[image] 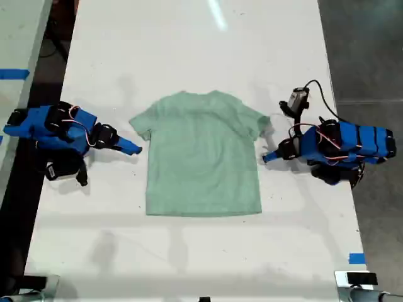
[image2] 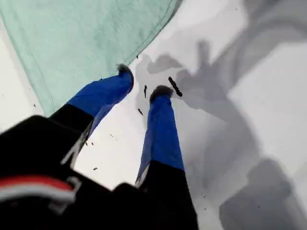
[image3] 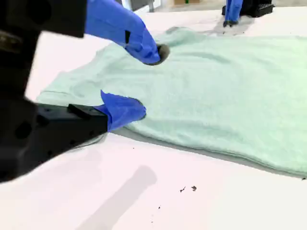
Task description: Fold t shirt
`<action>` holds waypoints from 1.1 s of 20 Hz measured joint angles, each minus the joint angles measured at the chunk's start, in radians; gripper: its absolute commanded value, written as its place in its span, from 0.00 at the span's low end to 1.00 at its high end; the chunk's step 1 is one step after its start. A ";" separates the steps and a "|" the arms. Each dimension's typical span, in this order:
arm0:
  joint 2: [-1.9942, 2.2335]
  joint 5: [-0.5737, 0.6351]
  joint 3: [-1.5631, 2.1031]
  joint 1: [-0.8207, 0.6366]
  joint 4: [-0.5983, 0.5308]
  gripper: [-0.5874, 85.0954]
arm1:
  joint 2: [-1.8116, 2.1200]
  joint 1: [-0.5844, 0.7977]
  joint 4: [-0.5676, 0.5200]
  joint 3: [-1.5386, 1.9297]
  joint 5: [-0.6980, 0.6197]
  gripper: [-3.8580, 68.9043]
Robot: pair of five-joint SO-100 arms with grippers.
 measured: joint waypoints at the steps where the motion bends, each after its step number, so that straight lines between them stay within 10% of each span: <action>1: 0.000 0.000 0.000 0.000 0.000 0.18 | 0.000 0.000 0.000 0.000 0.000 0.19; 8: 0.000 0.000 0.000 0.000 0.000 0.18 | -0.058 0.121 0.023 -0.132 0.002 0.19; 15: 0.000 0.000 0.000 0.000 0.000 0.18 | -0.811 0.528 0.087 -0.744 -0.206 0.44; 22: 0.000 0.000 0.000 0.000 0.000 0.18 | -1.471 0.738 0.095 -1.144 -0.390 0.41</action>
